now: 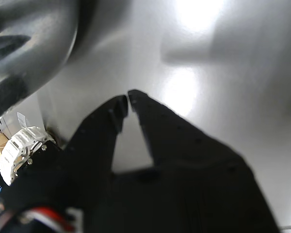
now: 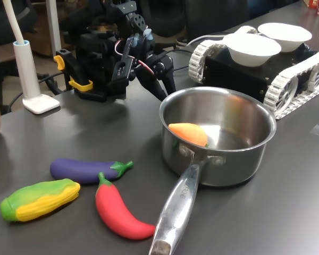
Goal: Pick up the chilli and place them in the pan
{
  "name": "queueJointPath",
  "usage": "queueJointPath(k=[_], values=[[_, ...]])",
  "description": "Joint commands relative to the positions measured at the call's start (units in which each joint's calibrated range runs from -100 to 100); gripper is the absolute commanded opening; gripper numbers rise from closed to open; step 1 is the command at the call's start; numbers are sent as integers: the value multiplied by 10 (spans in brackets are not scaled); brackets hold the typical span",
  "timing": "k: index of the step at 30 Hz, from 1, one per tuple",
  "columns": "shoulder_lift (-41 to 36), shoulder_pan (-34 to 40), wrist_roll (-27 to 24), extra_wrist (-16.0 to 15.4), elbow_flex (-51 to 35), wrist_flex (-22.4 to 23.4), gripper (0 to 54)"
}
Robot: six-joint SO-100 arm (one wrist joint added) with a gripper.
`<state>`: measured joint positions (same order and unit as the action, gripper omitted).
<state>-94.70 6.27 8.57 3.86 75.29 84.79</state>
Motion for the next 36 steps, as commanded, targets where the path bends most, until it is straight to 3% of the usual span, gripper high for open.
queueJointPath(k=[1,15,23,28,32,34,36], values=[[-7,6,4,3,-12,-29,0],[-7,7,4,3,-11,-30,0],[-7,58,32,3,-11,-24,0],[-7,-15,-8,3,-12,-28,0],[-7,-28,-18,3,-12,-30,49],[-7,-41,-24,3,-12,-30,0],[-7,-42,-23,3,-12,-30,0]])
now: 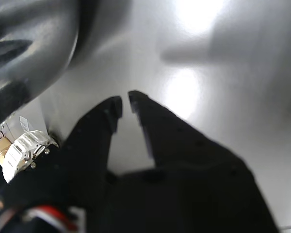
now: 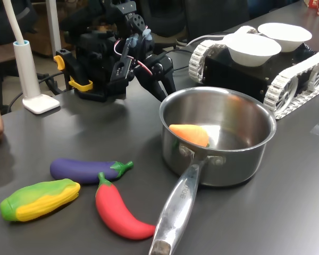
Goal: Pick up the chilli and place them in the pan
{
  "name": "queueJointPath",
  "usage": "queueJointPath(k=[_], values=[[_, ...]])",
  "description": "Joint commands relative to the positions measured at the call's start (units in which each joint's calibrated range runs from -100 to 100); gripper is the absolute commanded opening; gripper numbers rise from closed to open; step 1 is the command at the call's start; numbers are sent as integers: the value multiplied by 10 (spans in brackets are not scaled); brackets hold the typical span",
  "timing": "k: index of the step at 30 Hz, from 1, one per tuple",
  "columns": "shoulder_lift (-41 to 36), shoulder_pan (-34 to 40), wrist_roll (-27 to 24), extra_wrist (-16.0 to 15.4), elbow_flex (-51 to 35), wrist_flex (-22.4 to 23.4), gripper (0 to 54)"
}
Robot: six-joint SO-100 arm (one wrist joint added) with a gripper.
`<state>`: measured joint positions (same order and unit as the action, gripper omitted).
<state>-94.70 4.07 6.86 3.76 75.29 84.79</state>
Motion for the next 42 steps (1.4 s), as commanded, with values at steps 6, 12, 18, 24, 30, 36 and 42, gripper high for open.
queueJointPath(k=[6,12,18,24,30,36,42], values=[[-7,-14,-1,4,-12,-29,0],[-7,-11,-4,4,-13,-27,0],[-7,-26,-7,3,-15,-25,0],[-7,-27,-6,2,-42,-4,0],[-7,-51,-3,-19,-73,22,0],[-8,-101,7,-44,-128,52,0],[-8,-104,14,-47,-155,65,0]])
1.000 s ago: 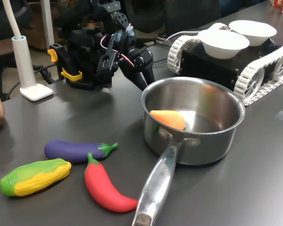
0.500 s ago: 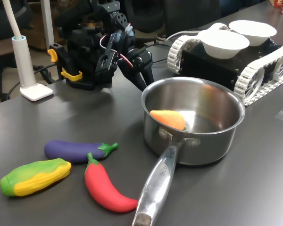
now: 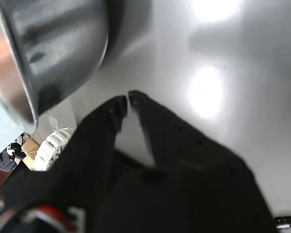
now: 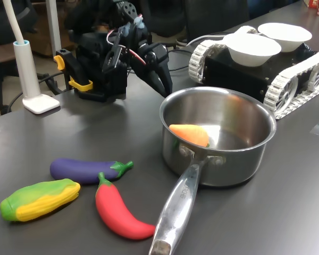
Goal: Pick up the chilli and place them in the pan
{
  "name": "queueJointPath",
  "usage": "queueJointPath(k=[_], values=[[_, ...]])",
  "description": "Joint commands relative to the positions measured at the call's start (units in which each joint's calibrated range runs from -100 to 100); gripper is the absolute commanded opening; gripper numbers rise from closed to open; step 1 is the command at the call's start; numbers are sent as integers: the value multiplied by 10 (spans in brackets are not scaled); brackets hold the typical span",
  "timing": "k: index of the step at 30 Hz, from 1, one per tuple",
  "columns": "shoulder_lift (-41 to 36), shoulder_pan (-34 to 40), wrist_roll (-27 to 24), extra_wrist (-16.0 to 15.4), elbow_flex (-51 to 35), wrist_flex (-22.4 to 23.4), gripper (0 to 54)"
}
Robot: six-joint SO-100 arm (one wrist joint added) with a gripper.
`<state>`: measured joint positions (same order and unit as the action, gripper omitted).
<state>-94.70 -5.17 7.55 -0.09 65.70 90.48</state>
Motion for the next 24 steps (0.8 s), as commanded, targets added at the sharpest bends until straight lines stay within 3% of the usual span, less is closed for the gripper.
queueJointPath(k=[1,6,14,24], values=[[-8,-14,6,-8,-65,8,0],[3,-30,14,-8,-100,13,0],[139,-60,22,-7,-249,17,0],[253,-115,33,-7,-459,79,0]])
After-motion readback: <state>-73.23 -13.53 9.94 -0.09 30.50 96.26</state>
